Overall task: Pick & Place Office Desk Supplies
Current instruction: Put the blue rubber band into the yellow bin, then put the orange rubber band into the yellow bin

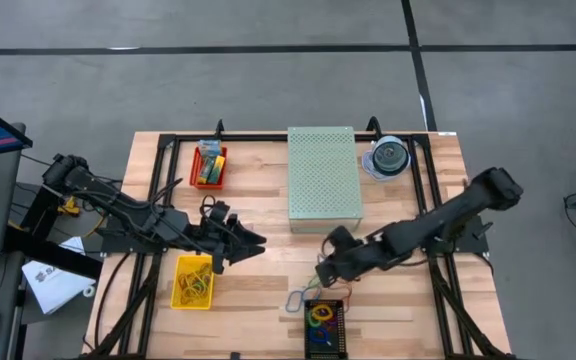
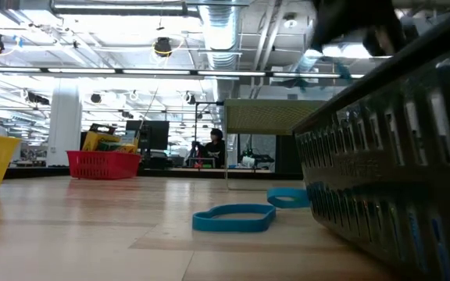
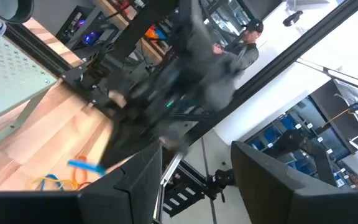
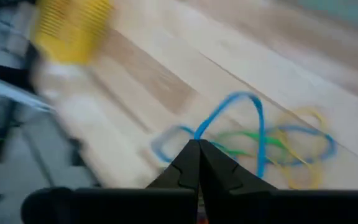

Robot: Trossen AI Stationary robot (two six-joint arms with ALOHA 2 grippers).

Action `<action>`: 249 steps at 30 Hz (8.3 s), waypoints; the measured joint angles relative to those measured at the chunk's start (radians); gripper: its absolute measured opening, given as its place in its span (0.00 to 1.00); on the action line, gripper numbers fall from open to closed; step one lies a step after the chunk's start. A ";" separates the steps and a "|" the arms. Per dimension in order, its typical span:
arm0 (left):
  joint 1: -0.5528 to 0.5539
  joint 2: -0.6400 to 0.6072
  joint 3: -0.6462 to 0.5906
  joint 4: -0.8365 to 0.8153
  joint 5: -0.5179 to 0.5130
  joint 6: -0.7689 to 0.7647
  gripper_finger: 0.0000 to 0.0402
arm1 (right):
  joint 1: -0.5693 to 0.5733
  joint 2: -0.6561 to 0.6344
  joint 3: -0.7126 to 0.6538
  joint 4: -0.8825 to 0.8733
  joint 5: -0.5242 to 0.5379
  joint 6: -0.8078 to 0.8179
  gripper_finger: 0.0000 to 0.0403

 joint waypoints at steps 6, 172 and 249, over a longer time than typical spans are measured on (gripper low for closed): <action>0.000 0.004 0.000 -0.023 0.007 0.000 0.51 | 0.012 -0.143 0.041 0.071 0.083 -0.066 0.00; 0.066 -0.051 -0.001 0.026 0.197 -0.033 0.51 | 0.125 0.096 -0.026 -0.473 -0.346 0.175 0.42; 0.216 0.347 -0.032 0.623 0.401 -0.316 0.58 | -0.032 -0.155 0.180 0.115 0.098 -0.347 0.00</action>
